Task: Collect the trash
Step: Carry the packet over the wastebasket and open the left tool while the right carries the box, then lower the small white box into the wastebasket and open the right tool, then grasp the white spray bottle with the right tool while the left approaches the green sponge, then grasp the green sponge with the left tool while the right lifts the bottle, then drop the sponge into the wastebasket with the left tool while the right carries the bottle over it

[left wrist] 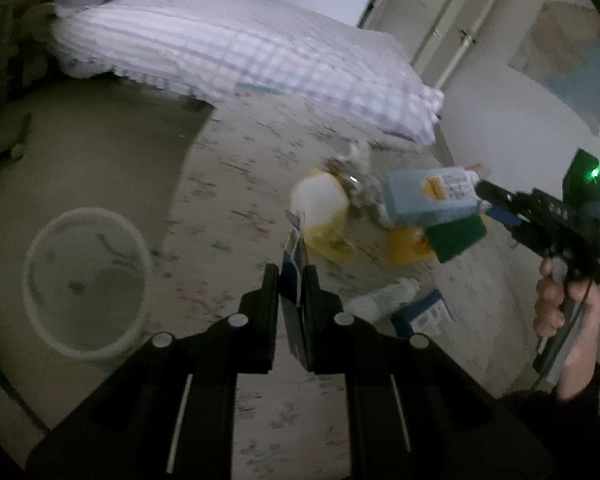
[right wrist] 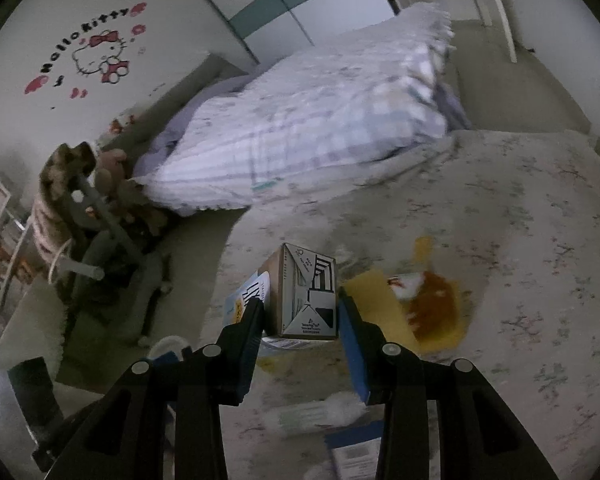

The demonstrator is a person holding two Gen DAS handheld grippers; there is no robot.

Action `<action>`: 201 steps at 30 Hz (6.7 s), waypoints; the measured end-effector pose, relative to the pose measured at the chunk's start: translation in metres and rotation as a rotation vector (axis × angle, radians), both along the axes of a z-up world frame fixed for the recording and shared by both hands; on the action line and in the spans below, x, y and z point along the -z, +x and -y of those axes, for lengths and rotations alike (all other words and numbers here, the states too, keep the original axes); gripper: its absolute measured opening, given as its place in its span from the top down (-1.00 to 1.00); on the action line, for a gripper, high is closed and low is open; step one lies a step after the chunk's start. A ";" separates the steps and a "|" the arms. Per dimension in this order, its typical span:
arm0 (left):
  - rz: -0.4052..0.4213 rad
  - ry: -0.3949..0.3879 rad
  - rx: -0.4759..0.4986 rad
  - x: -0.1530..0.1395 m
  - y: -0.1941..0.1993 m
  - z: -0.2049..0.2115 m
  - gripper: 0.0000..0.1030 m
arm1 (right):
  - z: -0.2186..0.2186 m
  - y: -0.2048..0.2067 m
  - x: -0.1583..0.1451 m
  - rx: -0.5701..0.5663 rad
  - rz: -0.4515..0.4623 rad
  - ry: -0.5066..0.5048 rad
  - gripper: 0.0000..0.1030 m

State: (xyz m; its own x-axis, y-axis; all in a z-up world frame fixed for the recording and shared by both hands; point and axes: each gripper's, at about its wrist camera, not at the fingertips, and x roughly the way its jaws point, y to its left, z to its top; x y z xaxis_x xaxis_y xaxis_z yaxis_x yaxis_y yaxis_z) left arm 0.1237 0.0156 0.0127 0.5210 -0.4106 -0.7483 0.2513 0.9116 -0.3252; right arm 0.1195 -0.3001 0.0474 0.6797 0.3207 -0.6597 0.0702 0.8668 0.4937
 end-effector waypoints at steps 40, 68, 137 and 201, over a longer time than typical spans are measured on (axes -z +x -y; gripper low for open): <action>-0.141 0.246 -0.445 0.069 -0.011 -0.178 -0.55 | -0.255 0.063 0.091 -0.345 -0.140 -0.081 -0.41; -0.146 0.237 -0.429 0.067 -0.014 -0.177 -0.55 | -0.237 0.074 0.111 -0.321 -0.252 0.071 -0.63; -0.155 0.363 -0.104 0.093 0.020 -0.031 -0.55 | -0.125 0.035 0.116 -0.465 -0.280 -0.614 0.10; -0.030 0.225 -0.224 0.065 -0.007 -0.123 0.00 | -0.224 0.029 0.065 -0.430 -0.194 -0.255 0.12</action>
